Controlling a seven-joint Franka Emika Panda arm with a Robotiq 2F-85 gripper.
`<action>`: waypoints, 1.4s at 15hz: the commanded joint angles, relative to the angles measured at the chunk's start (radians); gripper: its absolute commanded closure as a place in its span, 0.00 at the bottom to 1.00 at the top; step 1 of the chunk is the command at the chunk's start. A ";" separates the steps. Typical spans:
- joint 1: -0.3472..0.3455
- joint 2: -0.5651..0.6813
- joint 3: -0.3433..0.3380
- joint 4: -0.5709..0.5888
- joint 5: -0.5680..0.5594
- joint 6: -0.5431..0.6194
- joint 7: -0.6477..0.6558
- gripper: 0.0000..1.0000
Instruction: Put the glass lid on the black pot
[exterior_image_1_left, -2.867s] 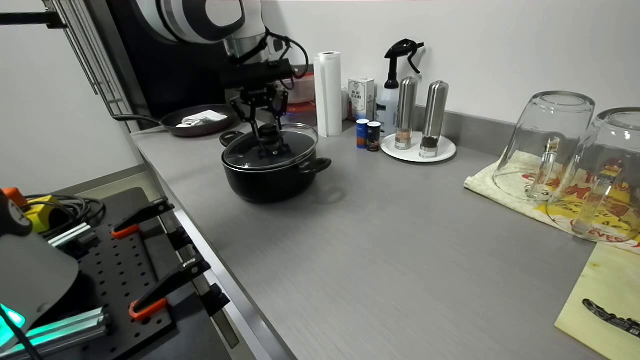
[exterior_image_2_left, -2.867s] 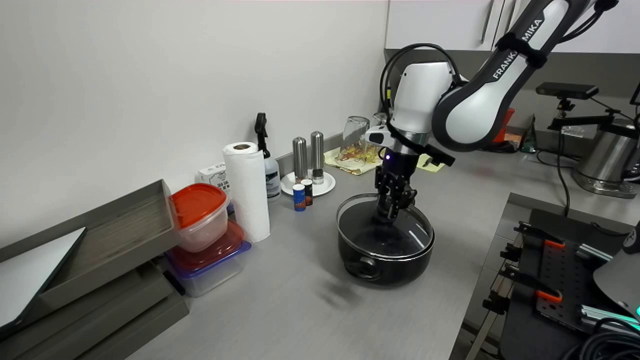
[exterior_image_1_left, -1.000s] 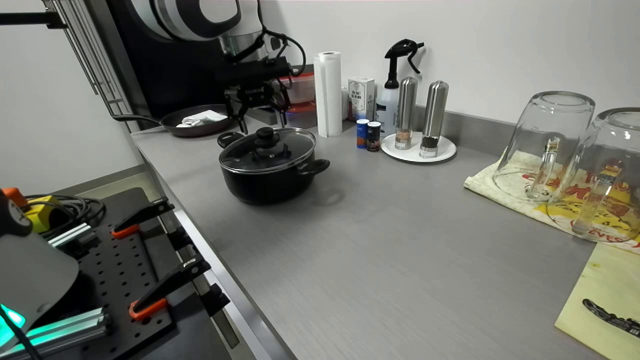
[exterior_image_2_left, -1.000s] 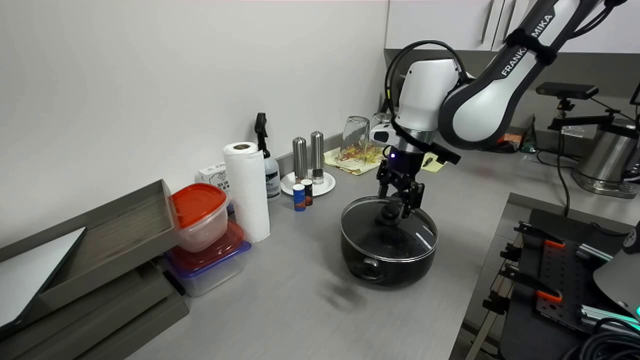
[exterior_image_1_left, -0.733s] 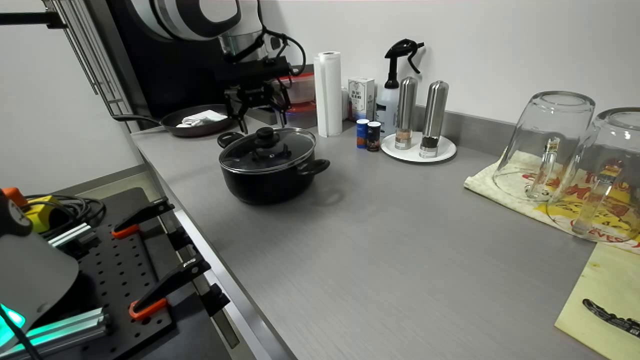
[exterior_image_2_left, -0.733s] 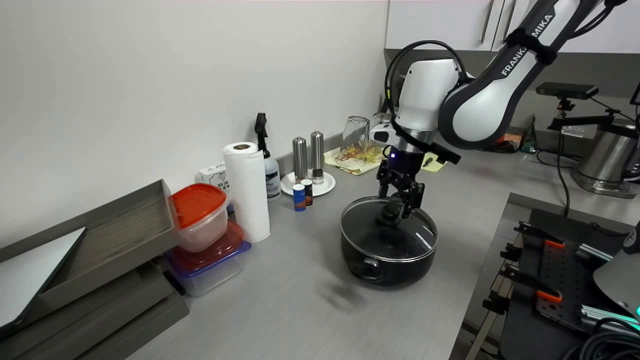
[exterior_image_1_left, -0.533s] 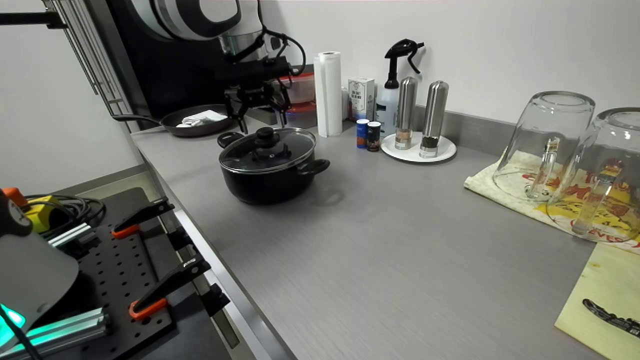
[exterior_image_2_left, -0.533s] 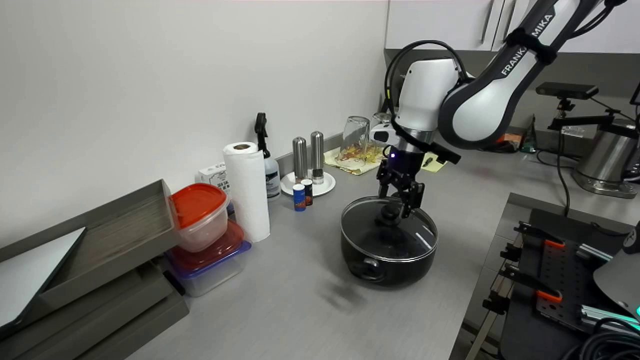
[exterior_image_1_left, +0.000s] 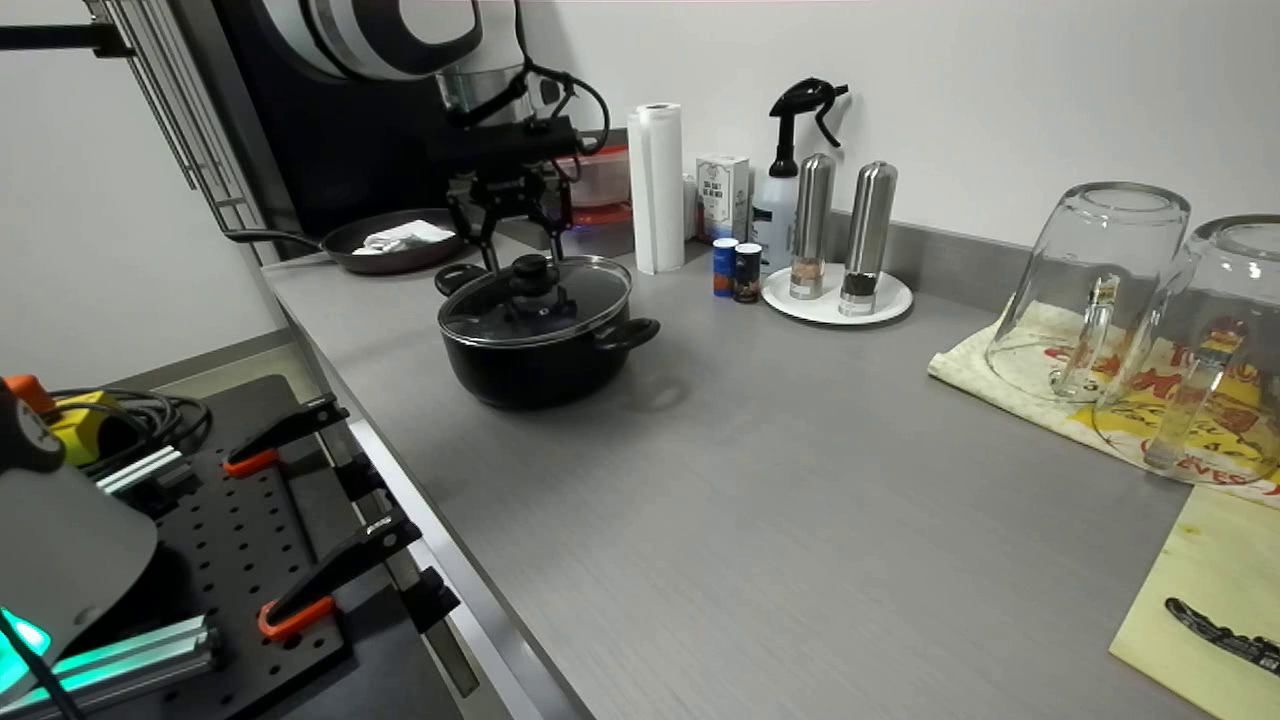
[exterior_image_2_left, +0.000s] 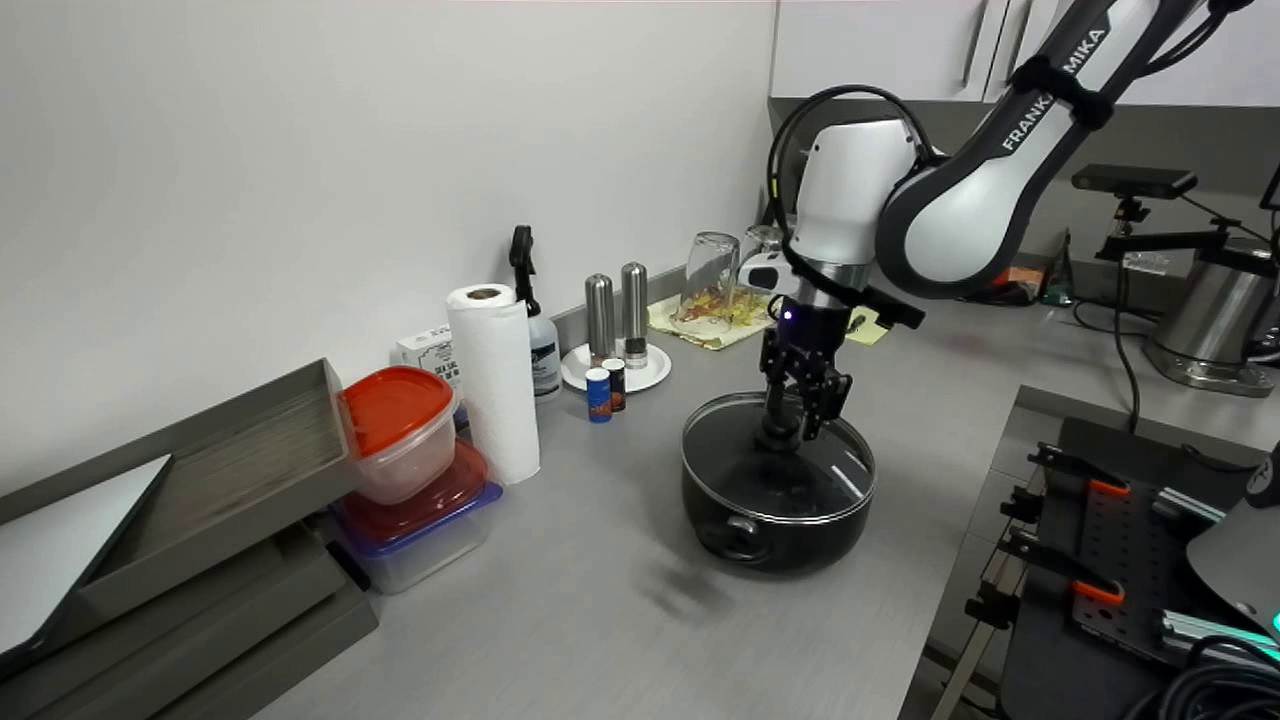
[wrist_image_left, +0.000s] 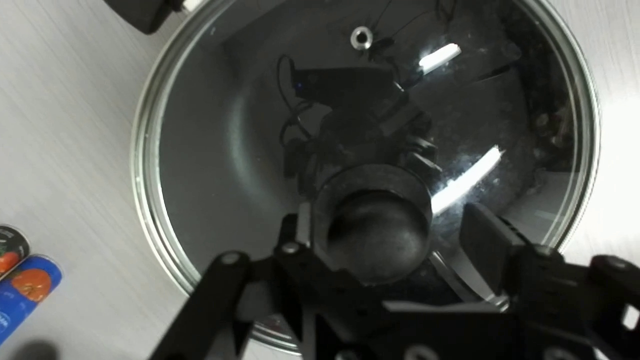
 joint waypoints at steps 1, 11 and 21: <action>0.009 0.004 0.002 0.017 0.013 -0.029 0.000 0.55; 0.010 -0.020 0.008 0.022 0.024 -0.057 -0.003 0.75; 0.016 -0.024 0.002 0.034 0.018 -0.095 0.007 0.75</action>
